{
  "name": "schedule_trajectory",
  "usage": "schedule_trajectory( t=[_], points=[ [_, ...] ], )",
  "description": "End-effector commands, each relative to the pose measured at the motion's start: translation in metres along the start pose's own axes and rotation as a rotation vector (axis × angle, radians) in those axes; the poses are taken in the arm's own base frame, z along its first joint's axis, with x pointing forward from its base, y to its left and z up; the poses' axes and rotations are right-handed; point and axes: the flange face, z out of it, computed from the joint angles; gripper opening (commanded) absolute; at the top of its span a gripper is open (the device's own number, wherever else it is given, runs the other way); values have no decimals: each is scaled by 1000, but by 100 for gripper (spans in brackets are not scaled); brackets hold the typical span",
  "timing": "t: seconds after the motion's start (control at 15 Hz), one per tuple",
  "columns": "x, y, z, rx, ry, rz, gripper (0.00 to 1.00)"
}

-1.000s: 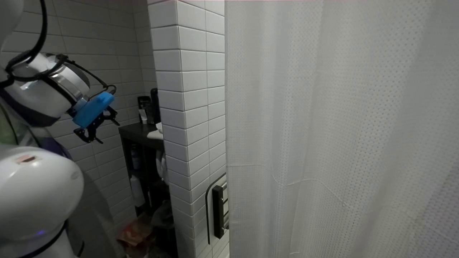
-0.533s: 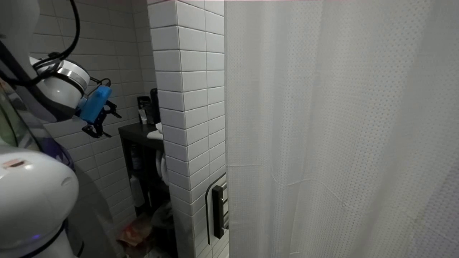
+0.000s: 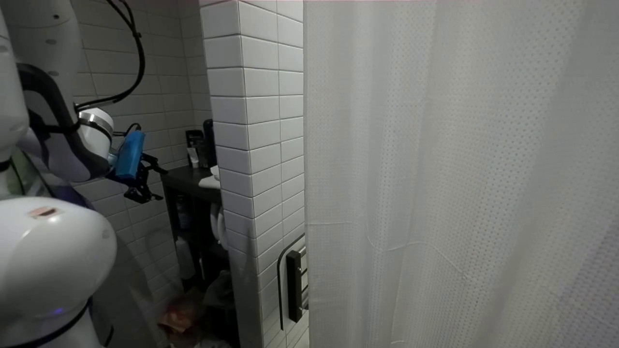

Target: Move the first right bottle from the second shelf to the top shelf

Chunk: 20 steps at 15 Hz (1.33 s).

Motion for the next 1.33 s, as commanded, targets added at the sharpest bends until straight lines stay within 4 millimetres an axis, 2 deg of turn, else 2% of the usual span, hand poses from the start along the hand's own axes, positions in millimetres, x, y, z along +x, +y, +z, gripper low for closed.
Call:
schedule_trajectory(
  t=[0.0, 0.27, 0.4, 0.47, 1.07, 1.27],
  points=[
    [17, -15, 18, -16, -57, -134, 100],
    [24, -33, 30, 1, -104, -237, 100],
    [26, -35, 32, 54, -84, -227, 100],
    [23, -39, 27, 31, -87, -209, 100],
    [24, -38, 30, 42, -88, -218, 100],
    [27, -38, 24, 20, -132, -270, 100]
  ],
)
